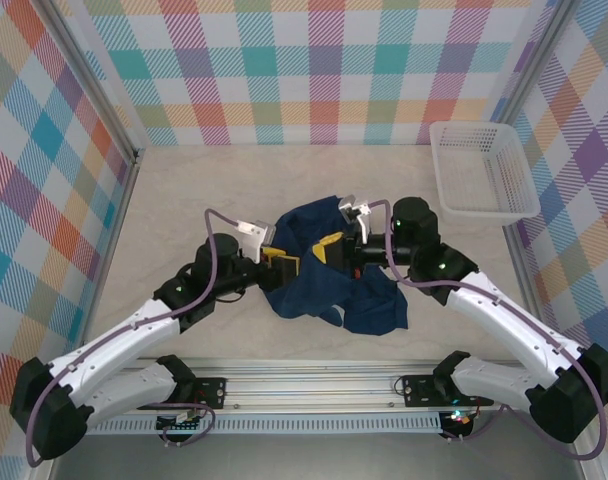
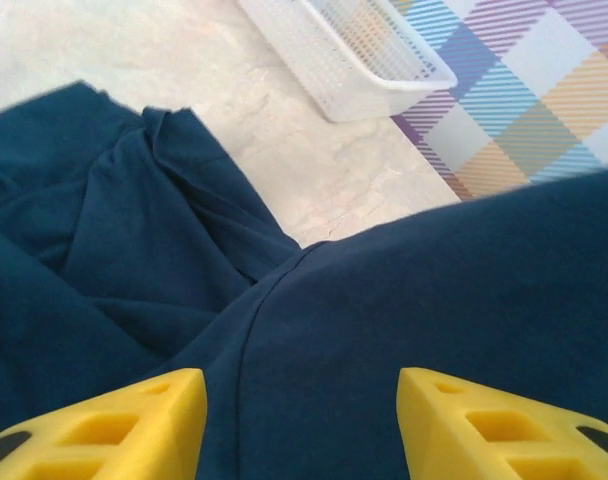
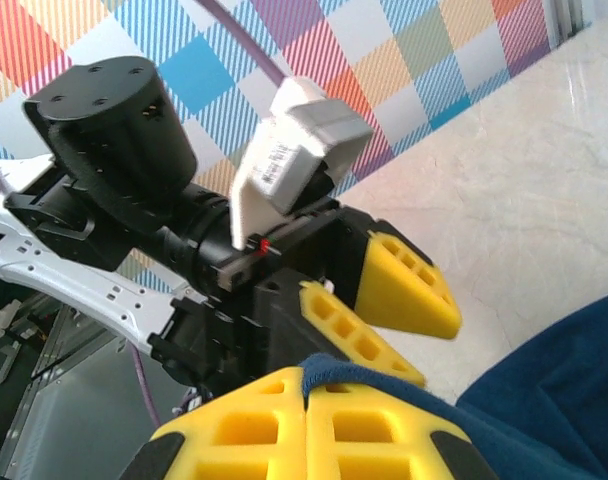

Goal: Fold the inside-out t-shirt

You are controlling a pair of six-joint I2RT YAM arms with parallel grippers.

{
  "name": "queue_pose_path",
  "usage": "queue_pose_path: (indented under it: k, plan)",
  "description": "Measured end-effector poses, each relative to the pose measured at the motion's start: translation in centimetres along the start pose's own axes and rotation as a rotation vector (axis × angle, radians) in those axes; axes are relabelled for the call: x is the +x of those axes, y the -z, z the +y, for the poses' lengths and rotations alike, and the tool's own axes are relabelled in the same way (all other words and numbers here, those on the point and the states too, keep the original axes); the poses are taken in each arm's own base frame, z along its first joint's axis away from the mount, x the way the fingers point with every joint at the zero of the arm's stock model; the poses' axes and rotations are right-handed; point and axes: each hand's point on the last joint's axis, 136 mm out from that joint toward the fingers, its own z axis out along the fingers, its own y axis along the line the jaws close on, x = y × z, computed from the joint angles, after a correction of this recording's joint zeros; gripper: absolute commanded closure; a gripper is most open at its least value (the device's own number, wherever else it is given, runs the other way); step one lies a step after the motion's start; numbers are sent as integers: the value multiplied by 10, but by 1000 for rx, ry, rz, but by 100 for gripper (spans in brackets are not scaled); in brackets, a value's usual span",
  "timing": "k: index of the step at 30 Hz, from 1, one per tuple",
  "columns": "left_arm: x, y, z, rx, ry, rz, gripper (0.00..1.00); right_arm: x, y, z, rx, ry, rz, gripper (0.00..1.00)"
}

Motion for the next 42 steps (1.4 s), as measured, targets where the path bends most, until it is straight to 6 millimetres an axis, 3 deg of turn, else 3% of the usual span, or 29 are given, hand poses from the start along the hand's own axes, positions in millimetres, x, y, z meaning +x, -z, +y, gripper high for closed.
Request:
queue_pose_path:
  k: [7, 10, 12, 15, 17, 18, 19, 22, 26, 29, 35, 38, 42]
  plan:
    - [-14, 18, -24, 104, -175, -98, 30, 1, -4, -11, 67, -39, 91, 100]
    - [-12, 12, -32, 140, -234, -95, 28, 4, -5, -12, 72, -54, 117, 100]
    - [-6, 1, -37, 156, -265, -60, 33, 7, -6, -12, 65, -67, 131, 100]
    - [-2, -14, -43, 175, -294, -20, 55, 9, -8, -12, 49, -81, 141, 100]
    - [-2, -21, -44, 184, -299, -12, 83, 10, -9, -12, 40, -96, 146, 99]
    - [-4, -24, -46, 189, -300, -12, 99, 11, -10, -12, 38, -101, 149, 90]
    - [-5, -25, -46, 192, -301, -12, 100, 12, -9, -13, 40, -104, 149, 80]
    - [-8, -23, -48, 196, -317, -19, 100, 14, -1, -20, 99, -91, 129, 60]
    - [-5, -13, -50, 221, -325, -48, 100, 24, 30, -41, 292, -30, 69, 55]
    - [0, -5, -50, 231, -333, -59, 100, 39, 39, -64, 413, -7, 76, 52]
    - [-1, -4, -49, 229, -343, -64, 100, 90, 30, -115, 541, -50, 224, 45]
    - [0, -4, -50, 232, -343, -61, 100, 98, 23, -124, 547, -57, 255, 38]
    - [1, -4, -50, 237, -342, -55, 100, 101, 12, -132, 528, -57, 261, 39]
